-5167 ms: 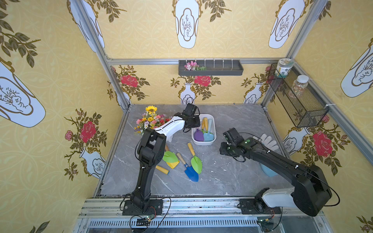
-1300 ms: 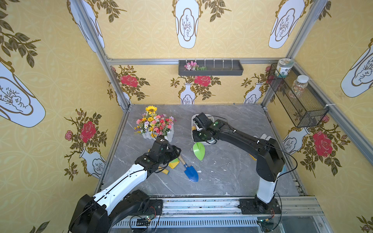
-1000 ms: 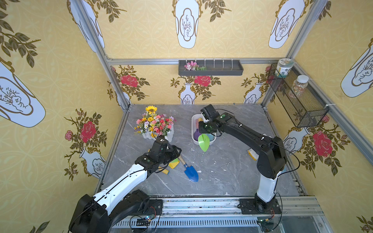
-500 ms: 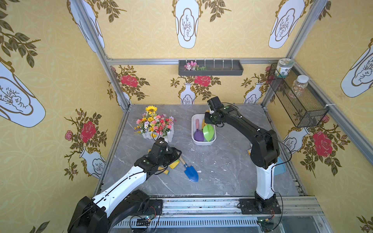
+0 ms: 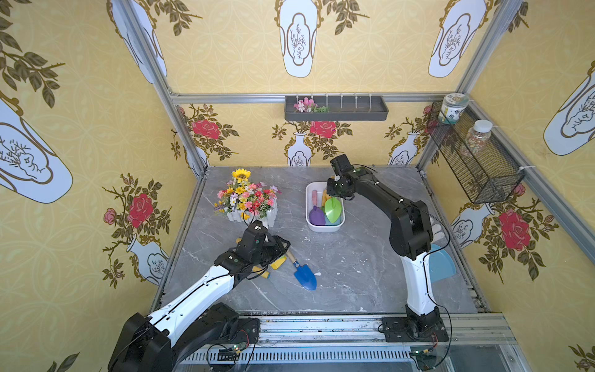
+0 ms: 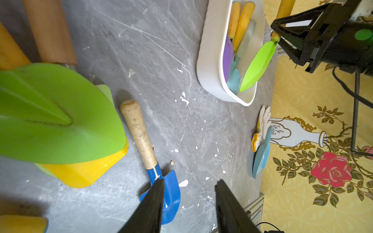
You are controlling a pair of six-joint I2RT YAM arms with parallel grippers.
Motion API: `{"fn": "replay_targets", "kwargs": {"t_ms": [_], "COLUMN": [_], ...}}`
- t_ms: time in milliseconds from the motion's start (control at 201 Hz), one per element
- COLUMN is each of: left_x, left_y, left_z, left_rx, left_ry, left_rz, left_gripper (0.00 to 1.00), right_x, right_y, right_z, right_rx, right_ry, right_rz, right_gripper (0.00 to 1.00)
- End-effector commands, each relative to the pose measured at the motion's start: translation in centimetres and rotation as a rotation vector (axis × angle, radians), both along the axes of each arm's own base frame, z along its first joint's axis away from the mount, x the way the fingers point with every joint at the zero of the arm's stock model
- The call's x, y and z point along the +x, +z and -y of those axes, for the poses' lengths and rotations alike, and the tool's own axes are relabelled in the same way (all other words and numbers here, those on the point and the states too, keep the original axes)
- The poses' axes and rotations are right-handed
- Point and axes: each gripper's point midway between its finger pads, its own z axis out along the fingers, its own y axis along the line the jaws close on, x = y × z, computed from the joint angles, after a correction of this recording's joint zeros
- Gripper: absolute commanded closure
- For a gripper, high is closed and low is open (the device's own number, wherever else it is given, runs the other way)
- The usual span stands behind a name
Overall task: Put the shovel into the storage box
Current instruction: Place the shovel in the storage box.
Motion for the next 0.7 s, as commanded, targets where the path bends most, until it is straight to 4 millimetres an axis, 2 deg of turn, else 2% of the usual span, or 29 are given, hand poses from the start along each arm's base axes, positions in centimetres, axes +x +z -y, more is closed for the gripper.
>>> {"fn": "replay_targets", "kwargs": {"t_ms": [0,513,692], "left_x": [0.0,0.0,-0.1], "left_y": [-0.1,-0.4,-0.6], "left_z": [0.2,0.1,0.0], "left_rx": [-0.006,-0.002,-0.001], "left_ry": [-0.008,-0.006,0.000], "left_rz": [-0.001,-0.006,-0.010], "left_gripper": [0.54,0.54,0.54], "right_x": [0.6,0.1,-0.1], "right_y": [-0.1,-2.7,-3.2], "right_z": [0.0,-0.1,-0.4], "right_rx": [-0.009,-0.019,-0.018], "right_ry": [0.005,0.011,0.014], "right_rz": [0.015,-0.038,-0.050], "right_gripper": [0.77,0.75,0.69]}}
